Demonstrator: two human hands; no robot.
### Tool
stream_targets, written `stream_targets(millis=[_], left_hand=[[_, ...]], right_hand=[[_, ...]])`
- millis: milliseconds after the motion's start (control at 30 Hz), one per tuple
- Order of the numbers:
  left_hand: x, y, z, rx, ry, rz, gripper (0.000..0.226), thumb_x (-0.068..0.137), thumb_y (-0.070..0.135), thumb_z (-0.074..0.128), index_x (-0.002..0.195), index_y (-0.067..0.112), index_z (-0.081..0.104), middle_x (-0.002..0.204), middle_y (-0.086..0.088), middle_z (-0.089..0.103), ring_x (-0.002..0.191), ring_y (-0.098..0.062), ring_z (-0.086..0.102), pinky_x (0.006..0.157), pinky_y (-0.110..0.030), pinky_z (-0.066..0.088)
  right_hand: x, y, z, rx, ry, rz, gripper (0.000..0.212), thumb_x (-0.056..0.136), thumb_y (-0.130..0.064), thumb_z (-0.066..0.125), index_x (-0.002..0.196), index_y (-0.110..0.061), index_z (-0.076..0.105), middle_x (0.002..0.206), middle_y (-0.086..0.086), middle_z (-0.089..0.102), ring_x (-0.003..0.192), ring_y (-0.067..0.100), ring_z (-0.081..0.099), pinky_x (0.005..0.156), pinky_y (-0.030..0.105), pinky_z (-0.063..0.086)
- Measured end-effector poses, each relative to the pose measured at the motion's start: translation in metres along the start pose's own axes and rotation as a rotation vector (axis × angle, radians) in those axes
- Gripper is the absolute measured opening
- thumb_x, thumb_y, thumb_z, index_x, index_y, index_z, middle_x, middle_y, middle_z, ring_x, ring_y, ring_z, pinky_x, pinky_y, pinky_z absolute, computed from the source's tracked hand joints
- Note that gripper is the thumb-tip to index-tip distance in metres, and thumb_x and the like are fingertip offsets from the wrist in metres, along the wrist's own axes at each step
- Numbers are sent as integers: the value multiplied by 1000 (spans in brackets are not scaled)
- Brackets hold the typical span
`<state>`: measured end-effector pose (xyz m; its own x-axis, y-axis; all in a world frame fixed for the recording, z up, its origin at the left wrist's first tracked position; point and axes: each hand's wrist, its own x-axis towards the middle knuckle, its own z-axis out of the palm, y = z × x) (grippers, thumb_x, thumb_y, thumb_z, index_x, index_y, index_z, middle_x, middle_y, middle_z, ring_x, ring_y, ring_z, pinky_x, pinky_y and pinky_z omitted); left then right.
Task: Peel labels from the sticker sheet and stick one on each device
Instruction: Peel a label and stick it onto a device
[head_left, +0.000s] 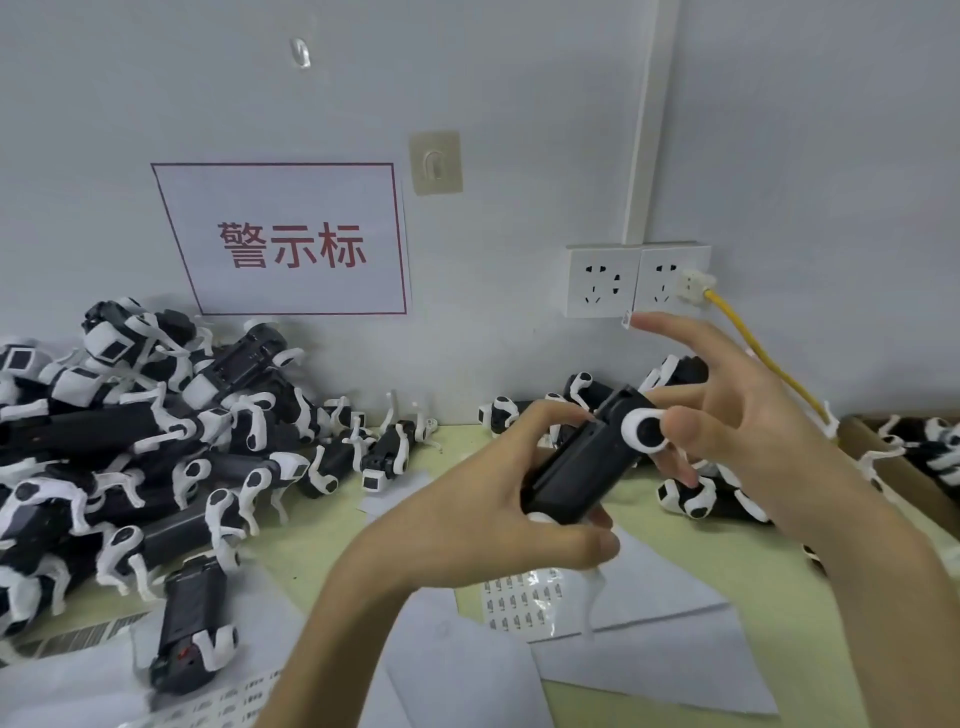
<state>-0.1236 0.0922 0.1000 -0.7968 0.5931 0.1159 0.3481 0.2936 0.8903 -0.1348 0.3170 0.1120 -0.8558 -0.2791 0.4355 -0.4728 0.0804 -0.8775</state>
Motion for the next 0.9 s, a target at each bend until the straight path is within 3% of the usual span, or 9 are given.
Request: stream_targets(millis=[67, 200, 267, 333, 400, 467, 667, 767, 900], left_hand=[[0, 1, 0, 5, -4, -15, 63, 80, 31, 79, 130, 44, 43, 101, 2, 75, 92, -28, 72, 91, -51, 58], [1, 1, 1, -94, 62, -48, 51, 87, 49, 65, 135, 42, 50, 98, 4, 78, 100, -17, 72, 88, -37, 52], [2, 0, 2, -248, 134, -59, 40, 92, 47, 62, 127, 28, 63, 95, -4, 78, 103, -22, 72, 93, -39, 50], [5, -3, 5, -474, 204, -53, 45, 94, 41, 66, 118, 4, 65, 89, -10, 71, 100, -29, 71, 97, -42, 51], [9, -6, 6, -715, 282, -64, 42, 91, 40, 66, 110, 3, 74, 84, -11, 67, 94, -28, 70, 99, -46, 54], [13, -8, 5, -862, 343, -53, 33, 85, 41, 63, 94, 16, 83, 77, -9, 68, 79, -21, 74, 80, -36, 62], [17, -17, 7, -923, 512, -47, 42, 84, 52, 62, 93, 15, 79, 78, -9, 67, 71, -20, 70, 76, -35, 58], [18, -17, 10, -851, 581, -48, 49, 91, 54, 54, 99, 11, 75, 81, -9, 72, 73, -20, 71, 77, -34, 52], [17, -17, 17, -590, 645, 50, 62, 92, 63, 47, 117, 10, 65, 108, -16, 72, 101, -30, 69, 98, -45, 51]], right_hand=[[-1, 0, -3, -42, -16, 28, 115, 50, -85, 77, 146, -31, 41, 63, 5, 67, 50, 17, 51, 57, 31, 44], [0, 1, 1, -117, 85, 23, 103, 56, -88, 70, 140, -34, 48, 92, 1, 79, 70, 13, 72, 66, 19, 53], [4, 4, 5, -138, 203, -27, 81, 70, -80, 67, 135, -33, 54, 112, -9, 76, 100, 7, 72, 86, 21, 55], [8, 6, 8, -108, 340, -85, 54, 85, -62, 62, 128, -29, 59, 116, -10, 73, 109, 8, 68, 92, 28, 52], [10, 4, 9, 0, 436, -114, 35, 94, -47, 59, 123, -28, 62, 116, -5, 74, 105, 15, 71, 83, 26, 55], [9, 2, 9, 48, 451, -133, 28, 95, -38, 57, 121, -28, 63, 115, -1, 74, 102, 19, 73, 77, 24, 56], [8, 2, 26, 176, 411, -173, 18, 92, -20, 57, 98, -24, 74, 87, 0, 73, 79, 17, 65, 68, 23, 51], [8, -2, 36, 341, 268, -64, 18, 88, -22, 60, 84, -25, 78, 79, 2, 71, 71, 15, 62, 62, 22, 50], [8, 2, 47, 207, 183, 34, 10, 78, -32, 74, 84, -26, 79, 85, -2, 75, 81, 14, 69, 75, 24, 55]])
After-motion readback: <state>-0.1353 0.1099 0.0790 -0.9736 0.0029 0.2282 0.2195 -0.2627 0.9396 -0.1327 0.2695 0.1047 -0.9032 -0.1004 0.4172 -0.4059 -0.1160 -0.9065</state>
